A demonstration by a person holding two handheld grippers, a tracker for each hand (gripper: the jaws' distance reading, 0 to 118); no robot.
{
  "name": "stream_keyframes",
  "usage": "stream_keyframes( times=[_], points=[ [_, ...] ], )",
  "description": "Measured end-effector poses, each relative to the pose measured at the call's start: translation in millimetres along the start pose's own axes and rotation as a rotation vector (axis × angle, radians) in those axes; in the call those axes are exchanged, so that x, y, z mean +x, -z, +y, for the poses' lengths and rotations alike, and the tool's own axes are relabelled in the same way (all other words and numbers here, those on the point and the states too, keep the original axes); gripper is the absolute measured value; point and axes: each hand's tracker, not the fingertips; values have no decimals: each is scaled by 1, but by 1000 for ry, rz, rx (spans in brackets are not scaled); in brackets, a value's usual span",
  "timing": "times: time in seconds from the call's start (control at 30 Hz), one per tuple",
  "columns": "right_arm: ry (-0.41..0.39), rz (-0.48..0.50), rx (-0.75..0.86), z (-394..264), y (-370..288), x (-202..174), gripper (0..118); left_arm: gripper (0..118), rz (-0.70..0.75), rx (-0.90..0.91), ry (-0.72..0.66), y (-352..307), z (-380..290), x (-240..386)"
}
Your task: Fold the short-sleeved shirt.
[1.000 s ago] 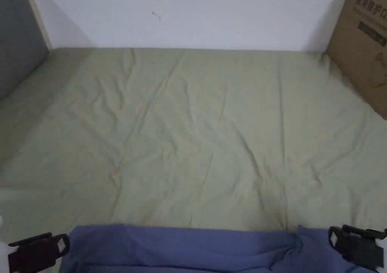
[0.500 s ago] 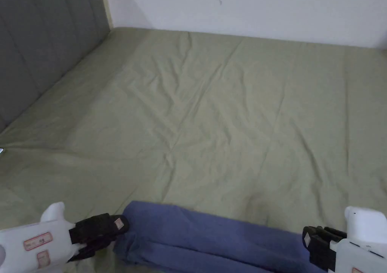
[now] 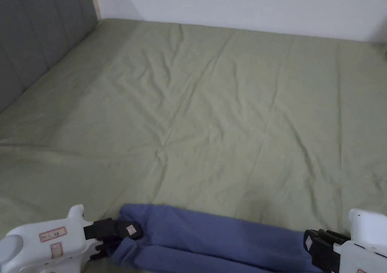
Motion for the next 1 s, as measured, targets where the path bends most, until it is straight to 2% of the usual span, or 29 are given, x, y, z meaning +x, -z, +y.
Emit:
stream_keyframes(
  times=[0.03,0.13,0.33,0.4,0.53,0.6,0.67,0.7,0.73,0.77,0.8,0.83,0.87,1.0],
  points=[
    [2,-1,3,0,-2,1,2,9,27,-6,21,-4,1,9],
    [32,-9,15,1,-5,10,2,9,-23,22,61,-10,9,24],
    [104,-8,49,-1,-16,35,2,9,-116,21,373,2,-29,154],
    [111,-16,66,-2,-24,45,2,9,-147,-69,477,32,-48,187],
    [146,-65,111,-9,-40,69,2,9,-114,-280,625,111,-96,228],
    [187,-103,149,-15,-52,83,2,9,-48,-372,683,154,-118,236],
    [249,-111,181,-19,-67,98,2,10,14,-387,719,189,-134,233],
    [273,-113,197,-22,-74,102,2,17,26,-393,716,201,-140,232],
    [291,-123,211,-25,-81,108,2,38,18,-416,709,213,-145,231],
    [308,-142,220,-27,-86,115,2,86,-8,-469,709,223,-151,232],
    [313,-156,218,-29,-90,121,2,113,-2,-503,693,229,-156,230],
    [323,-173,221,-32,-94,128,2,118,10,-489,682,233,-158,229],
    [331,-183,223,-34,-96,133,2,110,5,-446,666,229,-157,227],
    [383,-192,231,-43,-102,144,2,107,68,-350,617,211,-139,217]
  ],
)
